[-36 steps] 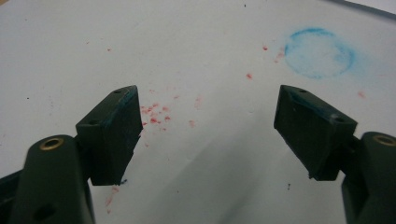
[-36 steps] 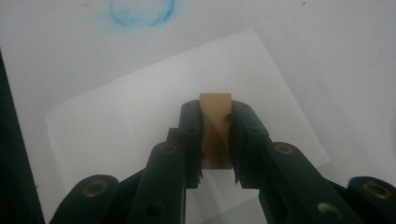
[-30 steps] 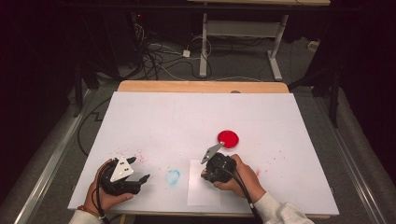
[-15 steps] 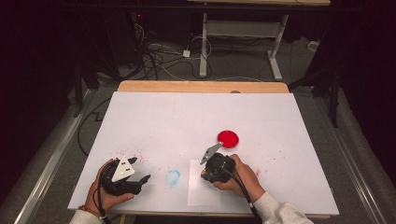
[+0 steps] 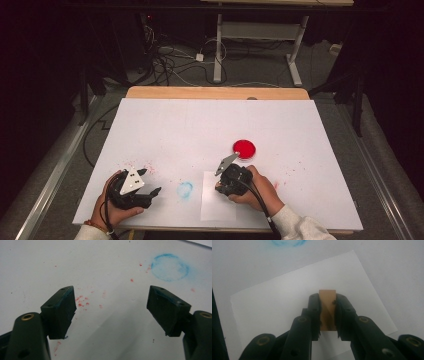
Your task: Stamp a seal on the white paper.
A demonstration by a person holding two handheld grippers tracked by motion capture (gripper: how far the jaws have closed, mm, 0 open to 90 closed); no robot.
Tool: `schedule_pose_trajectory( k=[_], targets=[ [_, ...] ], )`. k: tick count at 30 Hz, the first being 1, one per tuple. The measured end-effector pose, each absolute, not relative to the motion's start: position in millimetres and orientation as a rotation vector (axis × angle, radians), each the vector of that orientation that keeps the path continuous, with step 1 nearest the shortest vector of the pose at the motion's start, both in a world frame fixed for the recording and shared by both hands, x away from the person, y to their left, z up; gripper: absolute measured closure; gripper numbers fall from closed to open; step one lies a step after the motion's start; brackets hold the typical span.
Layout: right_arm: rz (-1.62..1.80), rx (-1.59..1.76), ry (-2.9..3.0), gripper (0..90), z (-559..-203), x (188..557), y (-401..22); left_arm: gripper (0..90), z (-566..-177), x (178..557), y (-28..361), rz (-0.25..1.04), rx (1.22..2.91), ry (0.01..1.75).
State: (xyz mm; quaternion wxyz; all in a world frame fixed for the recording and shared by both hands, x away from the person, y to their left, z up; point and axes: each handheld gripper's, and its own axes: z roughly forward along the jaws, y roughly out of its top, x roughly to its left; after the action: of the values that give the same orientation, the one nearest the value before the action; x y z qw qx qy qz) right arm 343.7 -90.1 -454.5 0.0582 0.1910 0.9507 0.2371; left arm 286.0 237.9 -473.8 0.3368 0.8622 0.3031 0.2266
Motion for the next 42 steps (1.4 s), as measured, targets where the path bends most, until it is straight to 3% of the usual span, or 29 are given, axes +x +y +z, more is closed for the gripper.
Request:
schedule_pose_trajectory(
  k=[15, 24, 42],
  targets=[
    [0.748, 0.57, 2.894, 76.4, -453, 346, -93, 22.6, -473, 286, 239, 0.591, 2.245, 0.788],
    [0.899, 0.584, 2.826, 76.4, -427, 344, -105, 22.6, -474, 286, 240, 0.589, 2.241, 0.792],
    [0.921, 0.611, 2.745, 76.3, -410, 351, -122, 22.6, -476, 288, 242, 0.576, 2.245, 0.805]
  ],
)
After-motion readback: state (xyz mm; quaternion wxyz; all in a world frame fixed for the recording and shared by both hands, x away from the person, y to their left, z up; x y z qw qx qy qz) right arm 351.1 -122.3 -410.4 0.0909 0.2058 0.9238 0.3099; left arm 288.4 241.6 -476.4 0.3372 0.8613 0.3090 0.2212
